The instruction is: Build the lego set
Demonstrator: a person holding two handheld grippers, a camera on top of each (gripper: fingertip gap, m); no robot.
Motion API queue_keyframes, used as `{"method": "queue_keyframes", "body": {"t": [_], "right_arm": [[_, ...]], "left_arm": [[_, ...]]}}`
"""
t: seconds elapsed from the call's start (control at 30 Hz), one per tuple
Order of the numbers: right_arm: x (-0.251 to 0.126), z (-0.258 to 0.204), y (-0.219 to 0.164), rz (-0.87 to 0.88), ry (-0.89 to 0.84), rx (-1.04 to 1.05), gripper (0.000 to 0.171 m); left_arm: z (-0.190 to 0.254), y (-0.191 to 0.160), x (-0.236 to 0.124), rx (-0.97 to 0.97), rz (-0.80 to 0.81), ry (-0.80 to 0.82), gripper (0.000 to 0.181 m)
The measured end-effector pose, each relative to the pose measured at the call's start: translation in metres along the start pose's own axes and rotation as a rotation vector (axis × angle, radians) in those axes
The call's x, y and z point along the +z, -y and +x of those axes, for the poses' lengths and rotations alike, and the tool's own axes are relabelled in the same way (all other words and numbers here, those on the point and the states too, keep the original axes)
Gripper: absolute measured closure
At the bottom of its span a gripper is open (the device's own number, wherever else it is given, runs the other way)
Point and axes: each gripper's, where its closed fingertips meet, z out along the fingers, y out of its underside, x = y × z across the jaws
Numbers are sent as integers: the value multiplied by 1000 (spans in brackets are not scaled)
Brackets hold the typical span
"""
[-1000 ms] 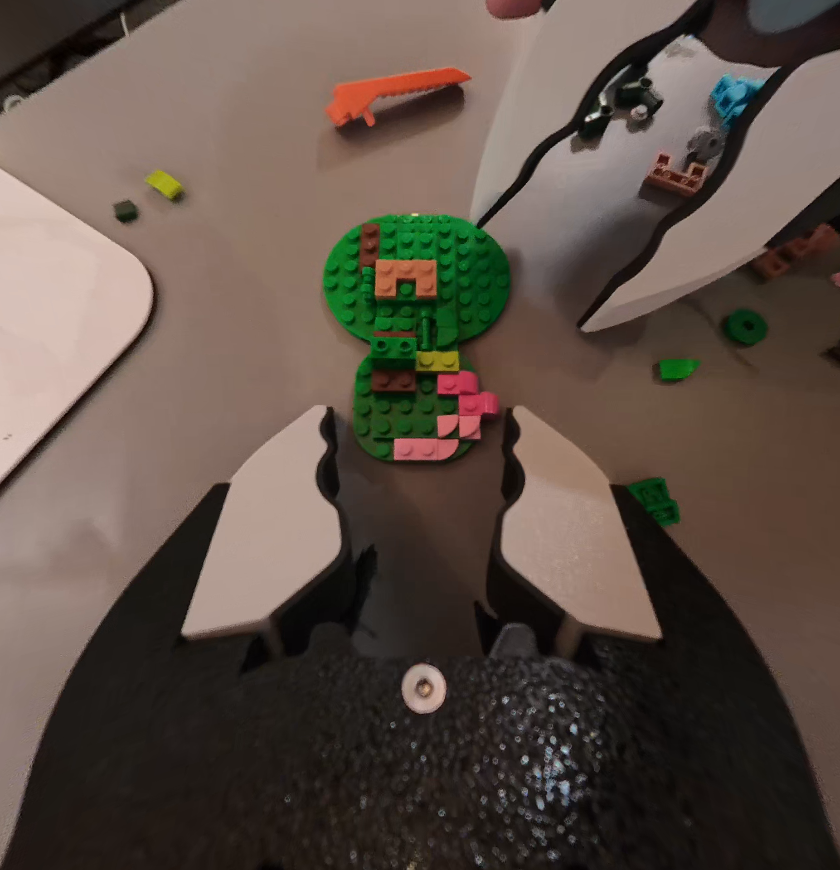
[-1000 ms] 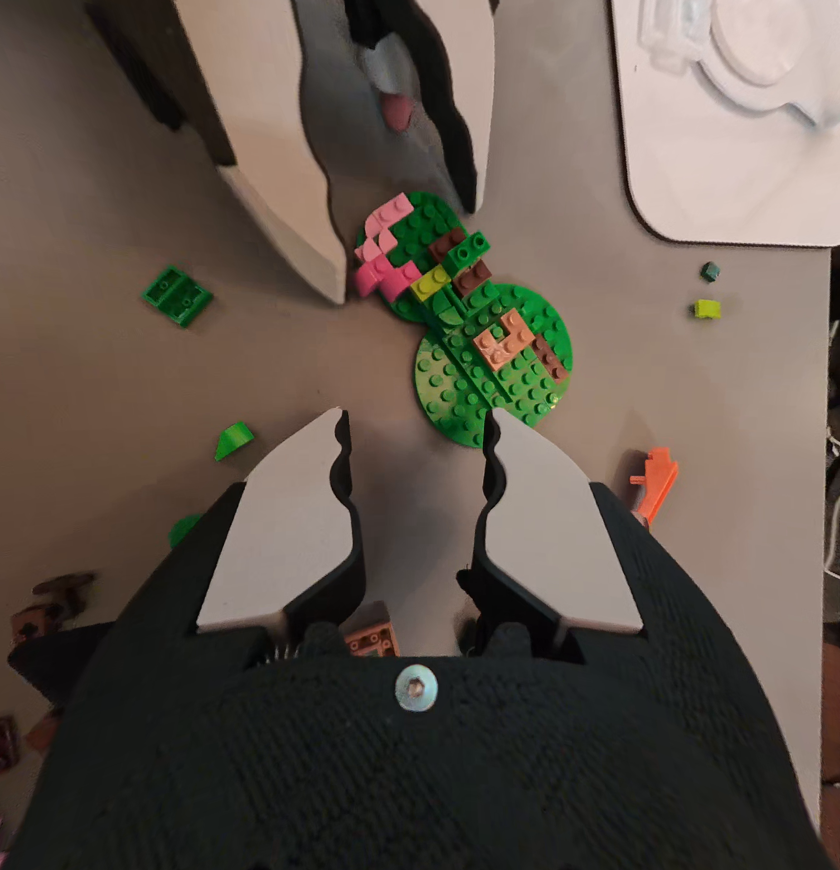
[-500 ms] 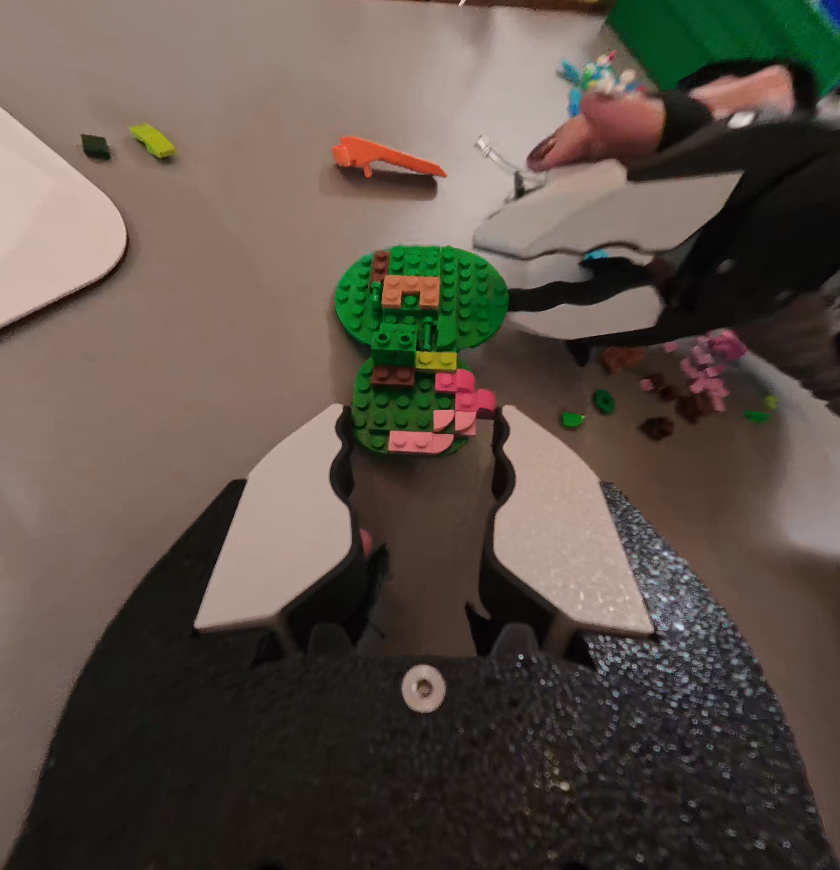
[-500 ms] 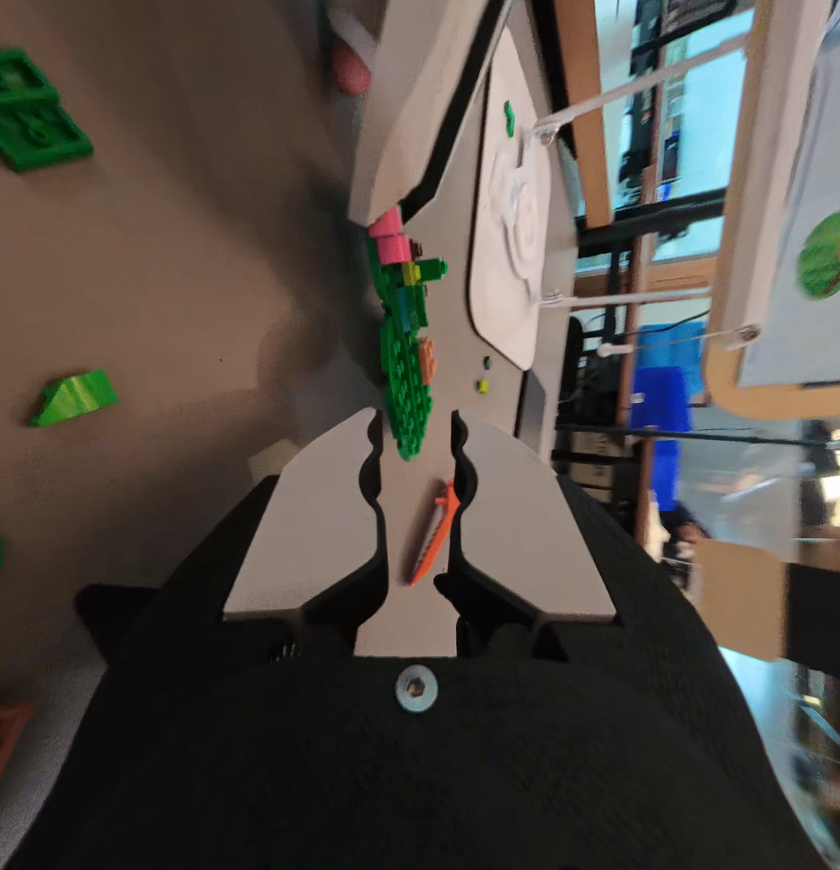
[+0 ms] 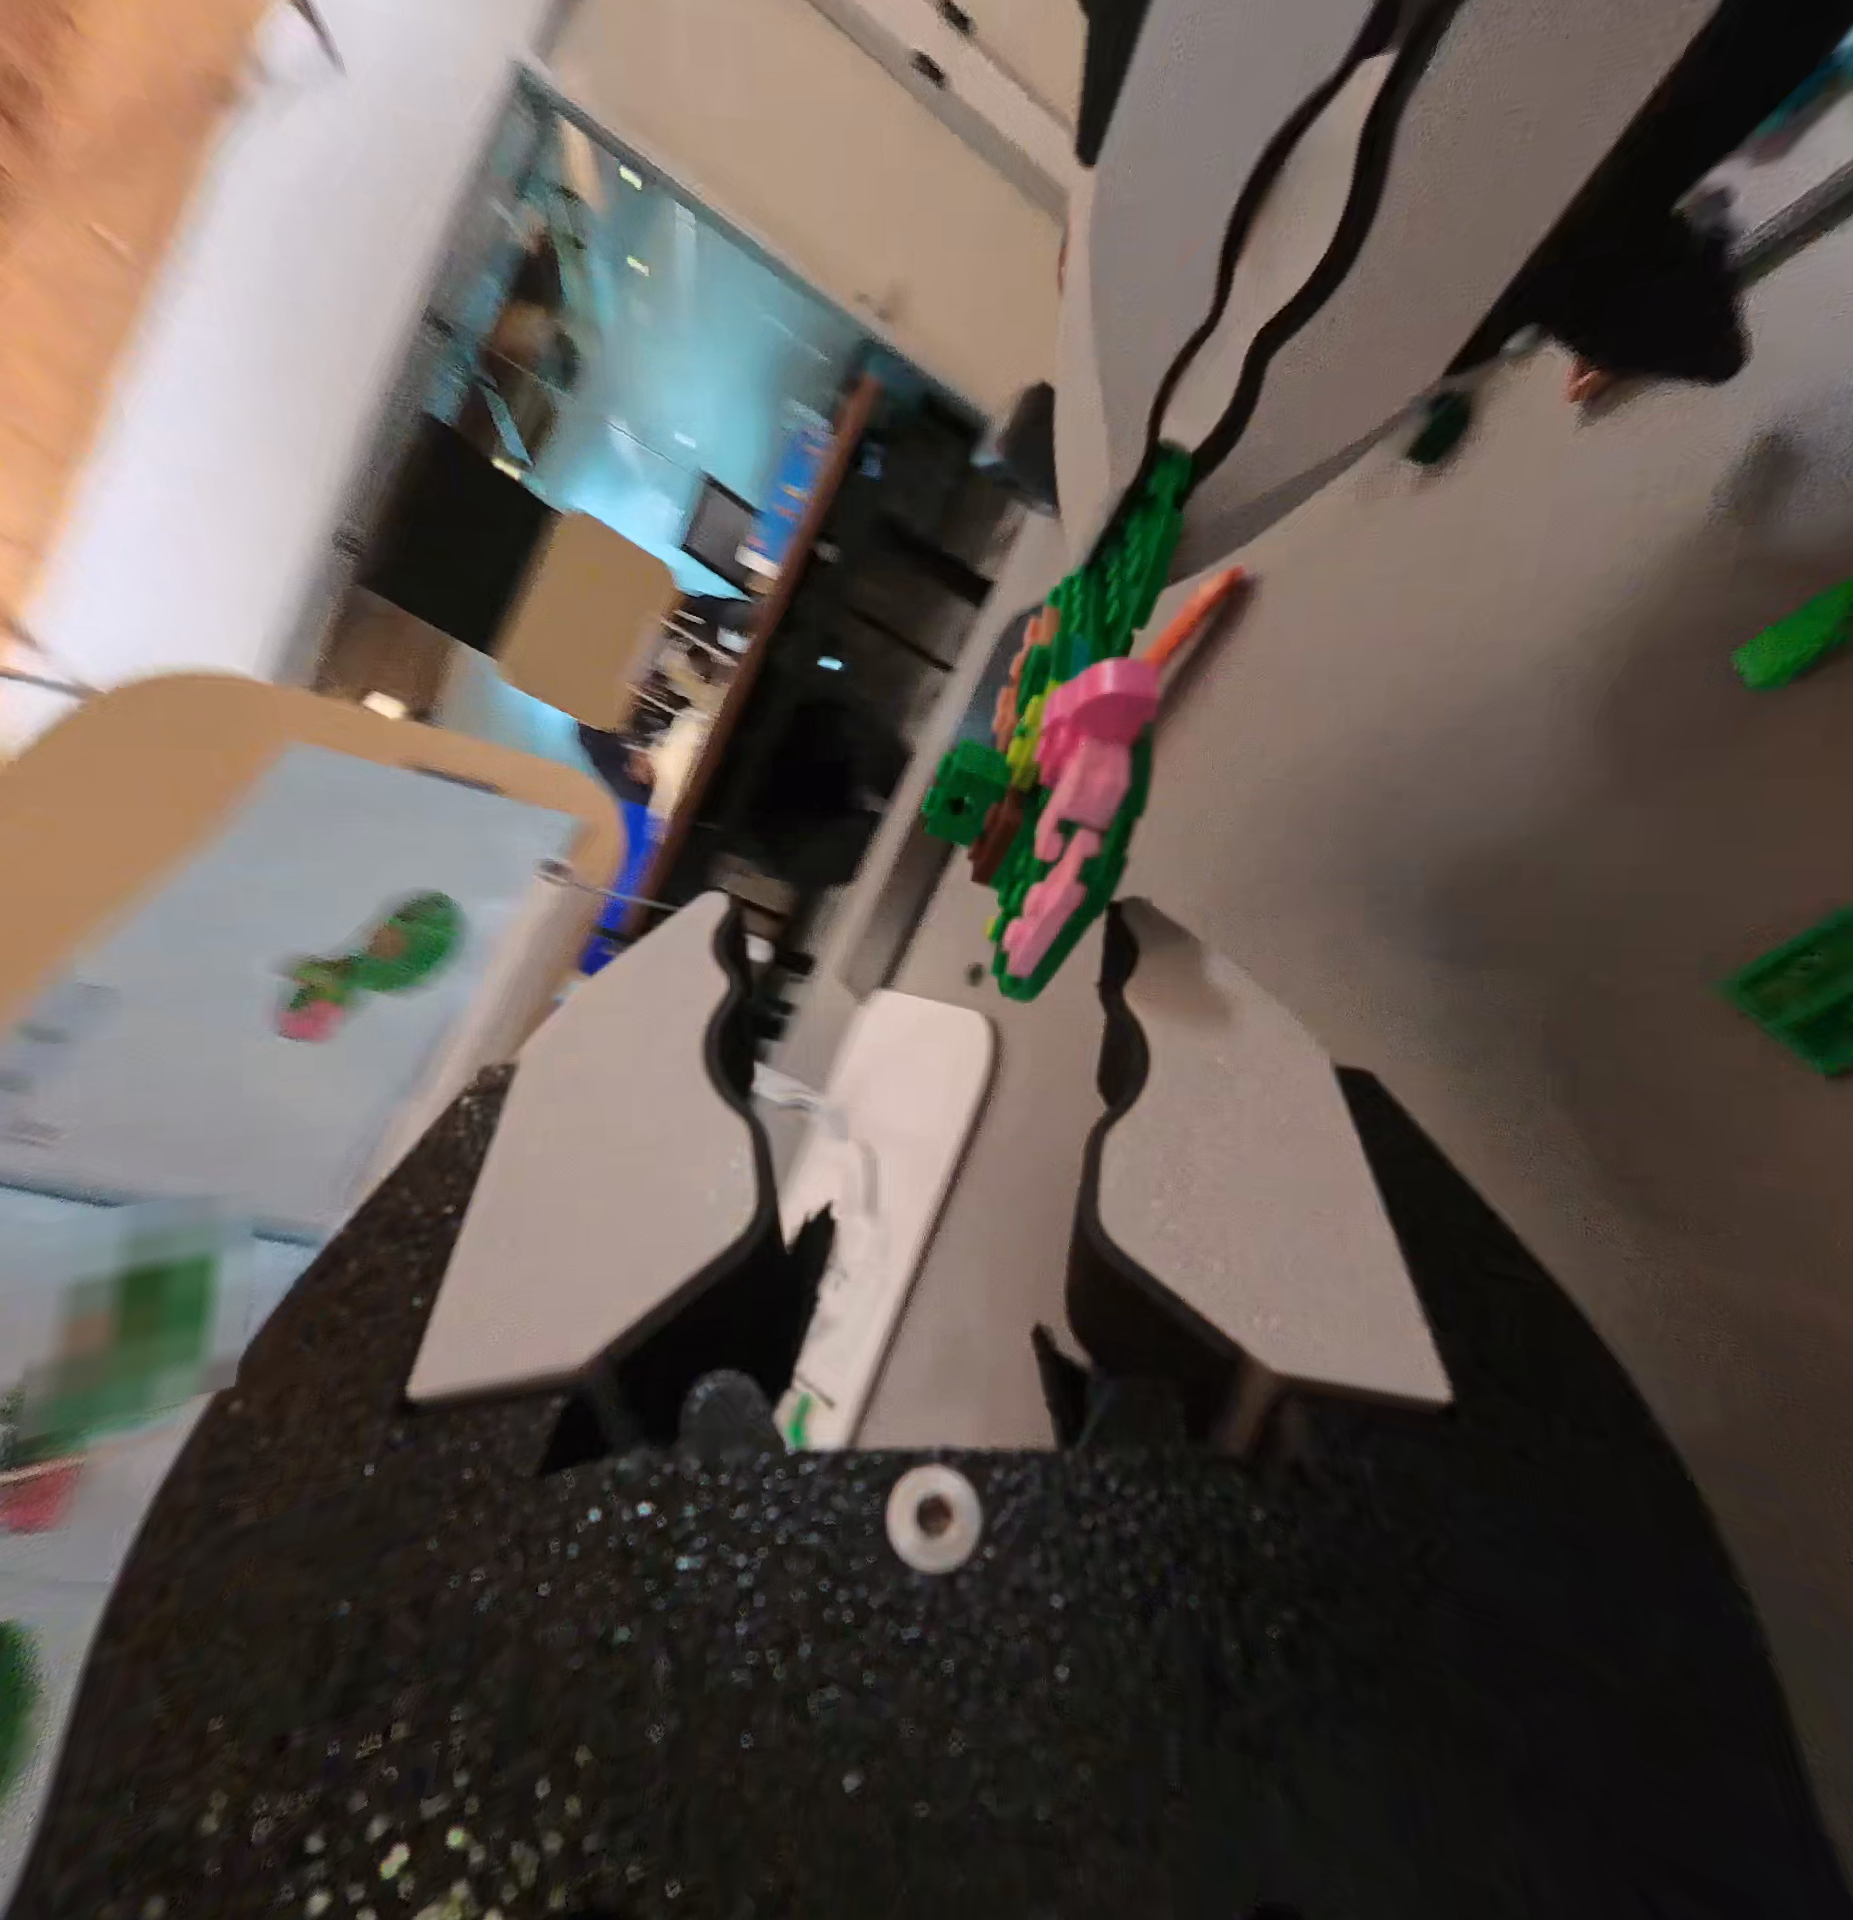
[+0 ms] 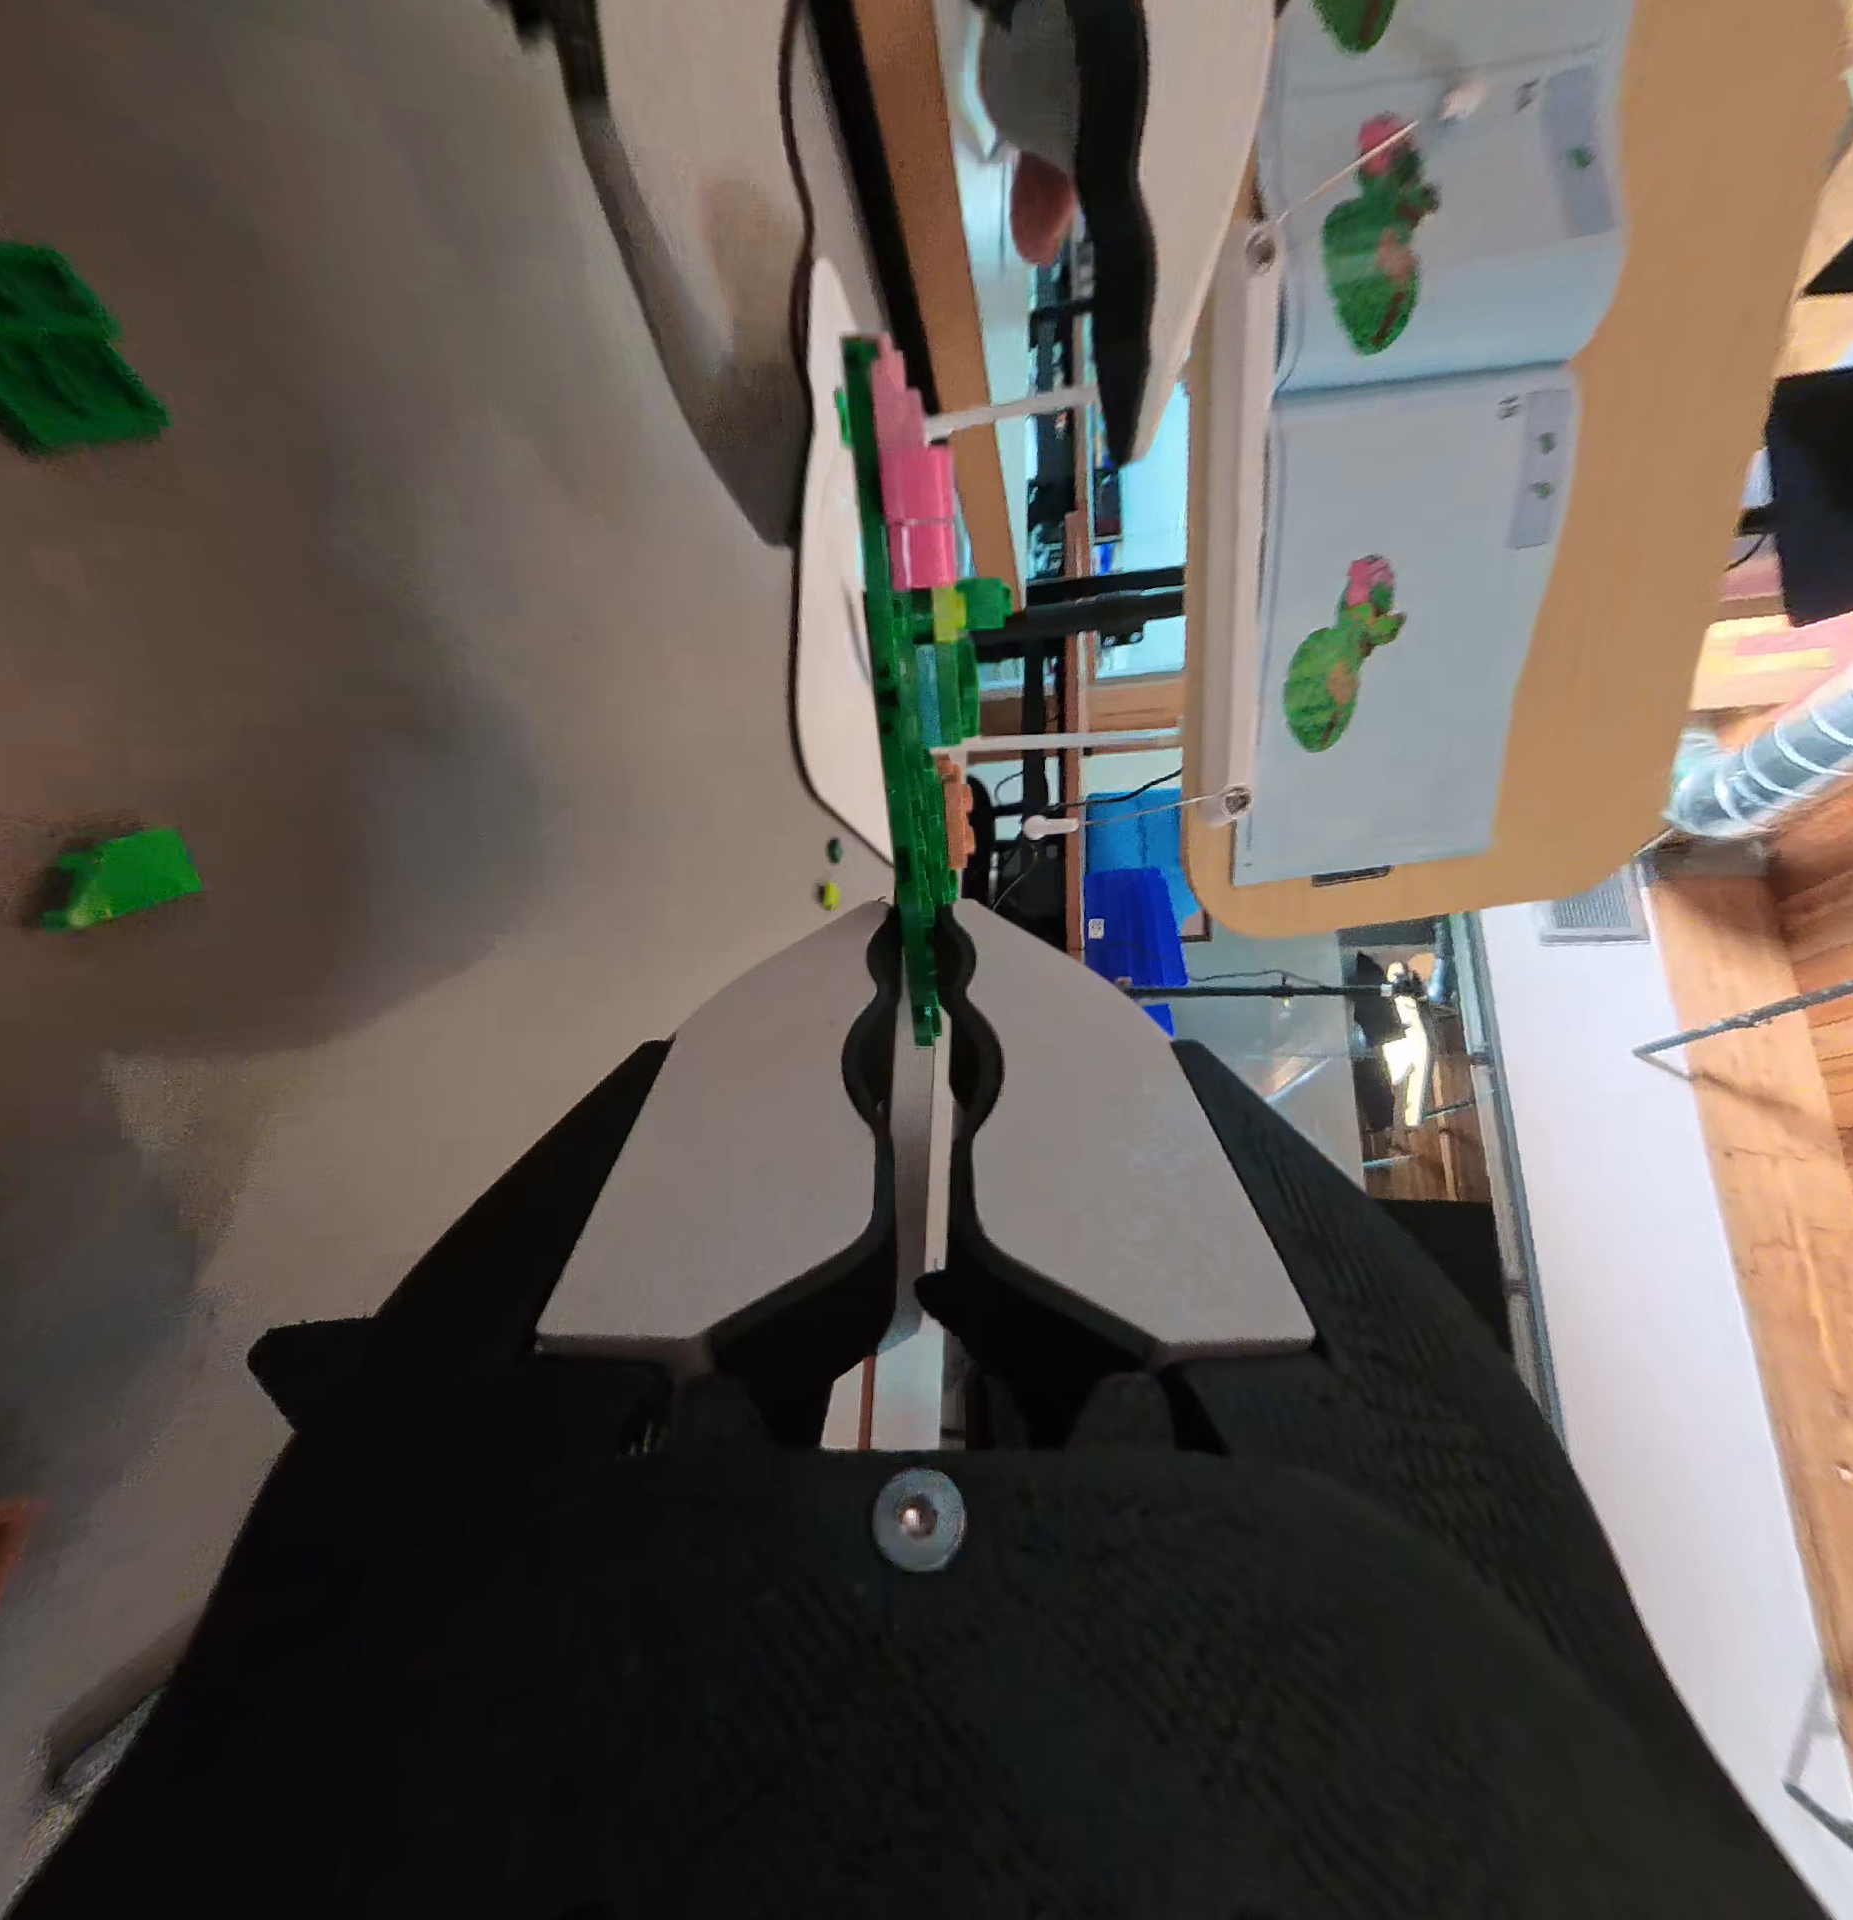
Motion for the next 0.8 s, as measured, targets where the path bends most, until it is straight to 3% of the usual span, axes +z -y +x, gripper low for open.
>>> {"method": "queue_keyframes", "body": {"t": [0.27,0.37,0.63,0.73,0.8], "right_arm": [[-14,1,21,127,0,13,168],[-15,1,22,146,3,40,167],[-18,5,20,153,27,188,166],[-22,8,22,169,6,162,168],[-23,7,23,176,10,133,167]], "left_arm": [[3,30,-8,262,119,131,128],[9,33,-9,306,137,113,153],[10,34,-7,286,136,121,154],[4,34,-6,280,125,155,141],[8,33,-5,285,126,143,141]]}}
